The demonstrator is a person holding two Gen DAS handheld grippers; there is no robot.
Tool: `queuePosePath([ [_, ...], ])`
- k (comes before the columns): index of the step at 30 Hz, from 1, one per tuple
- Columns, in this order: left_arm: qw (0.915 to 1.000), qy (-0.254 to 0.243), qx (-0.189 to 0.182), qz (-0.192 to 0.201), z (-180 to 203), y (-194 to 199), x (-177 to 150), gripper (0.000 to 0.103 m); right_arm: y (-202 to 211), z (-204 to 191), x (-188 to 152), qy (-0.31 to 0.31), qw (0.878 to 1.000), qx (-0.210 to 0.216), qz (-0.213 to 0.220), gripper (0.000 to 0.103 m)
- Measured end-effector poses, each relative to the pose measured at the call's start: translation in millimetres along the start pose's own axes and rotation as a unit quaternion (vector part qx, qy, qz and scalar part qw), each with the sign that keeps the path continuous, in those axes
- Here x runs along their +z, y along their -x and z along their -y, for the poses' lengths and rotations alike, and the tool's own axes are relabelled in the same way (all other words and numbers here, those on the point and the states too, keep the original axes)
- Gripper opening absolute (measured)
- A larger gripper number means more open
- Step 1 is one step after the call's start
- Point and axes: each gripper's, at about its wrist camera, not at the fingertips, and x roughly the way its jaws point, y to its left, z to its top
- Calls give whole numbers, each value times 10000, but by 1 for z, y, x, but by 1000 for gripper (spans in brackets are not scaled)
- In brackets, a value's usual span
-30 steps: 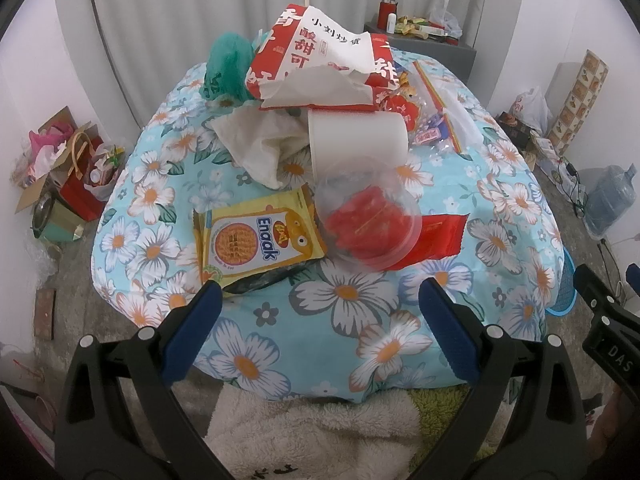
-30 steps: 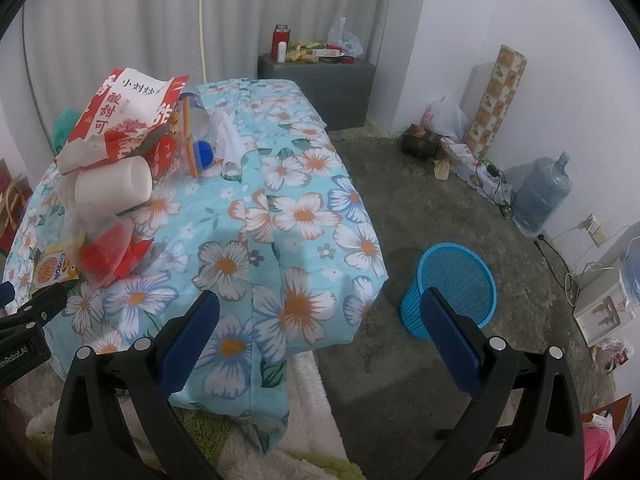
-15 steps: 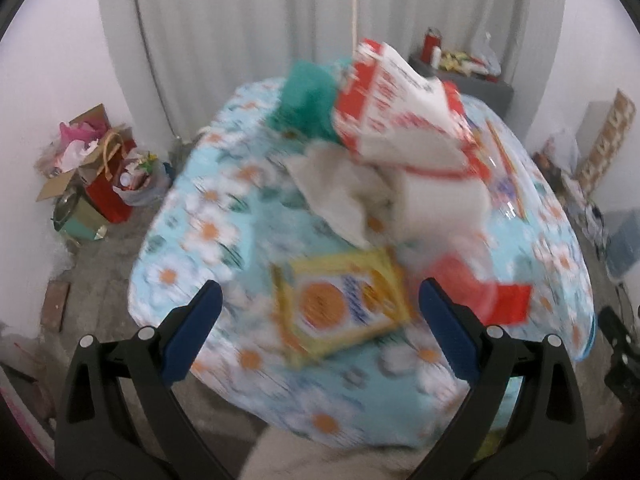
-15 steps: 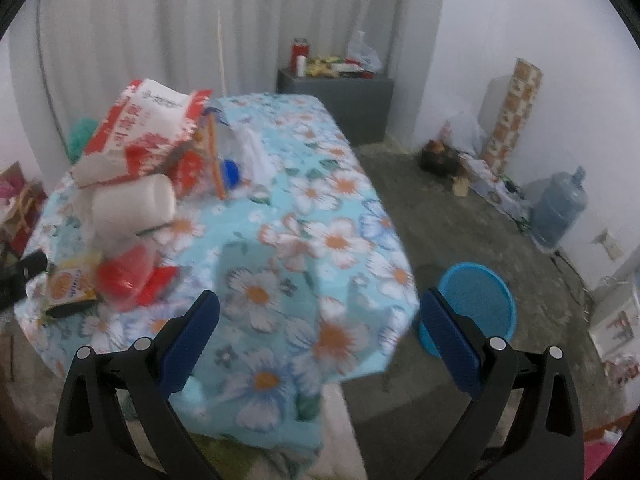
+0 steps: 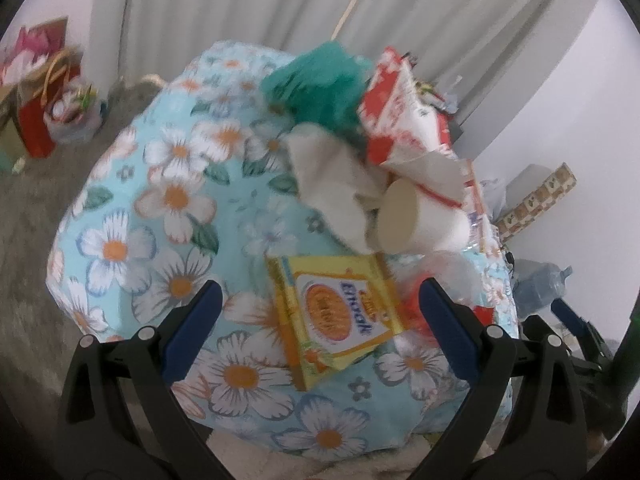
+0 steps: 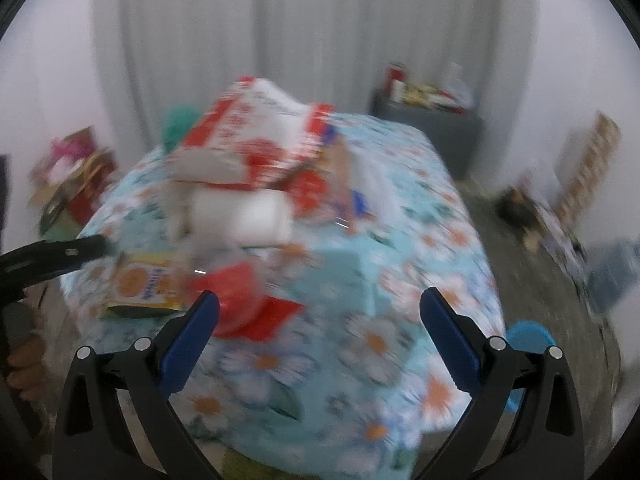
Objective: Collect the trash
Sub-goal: 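Grasp the yellow Enaak packet with left tool while right tool grasps clear plastic cup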
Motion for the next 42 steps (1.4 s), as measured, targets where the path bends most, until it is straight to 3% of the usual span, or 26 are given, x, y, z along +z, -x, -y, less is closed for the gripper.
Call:
queuePosePath([
  [7, 9996, -257, 108, 8, -7, -5, -4, 94, -27, -45, 12, 797, 9938, 770, -77, 98],
  [12, 9997, -210, 5, -110, -16, -9, -3, 94, -49, -61, 18, 1064, 9897, 931, -216, 94],
  [13, 9997, -185, -31, -134, -17, -10, -2, 91, -54, -62, 19, 1069, 9894, 943, -272, 94],
  [17, 9992, -18, -199, -351, -26, -20, -1, 59, -72, -61, 22, 995, 9877, 1072, -547, 88],
  [19, 9979, 169, -355, -519, -32, -27, -1, 51, -79, -60, 21, 973, 9863, 1127, -707, 83],
  [21, 9971, 230, -429, -587, -34, -29, -2, 48, -83, -60, 20, 960, 9850, 1175, -826, 75],
  [24, 9972, 143, -399, -616, -31, -32, -3, 47, -85, -59, 18, 918, 9845, 1203, -888, 73],
  [30, 9967, 71, 55, -805, -28, -44, -4, 37, -83, -55, 21, 785, 9857, 1275, -775, 70],
  [35, 9968, 201, 37, -772, -28, -46, 0, 14, -82, -50, 23, 640, 9861, 1350, -725, 69],
  [42, 9988, 65, 89, -479, -21, -27, 6, 9, -61, -37, 31, 287, 9837, 1728, -411, 69],
])
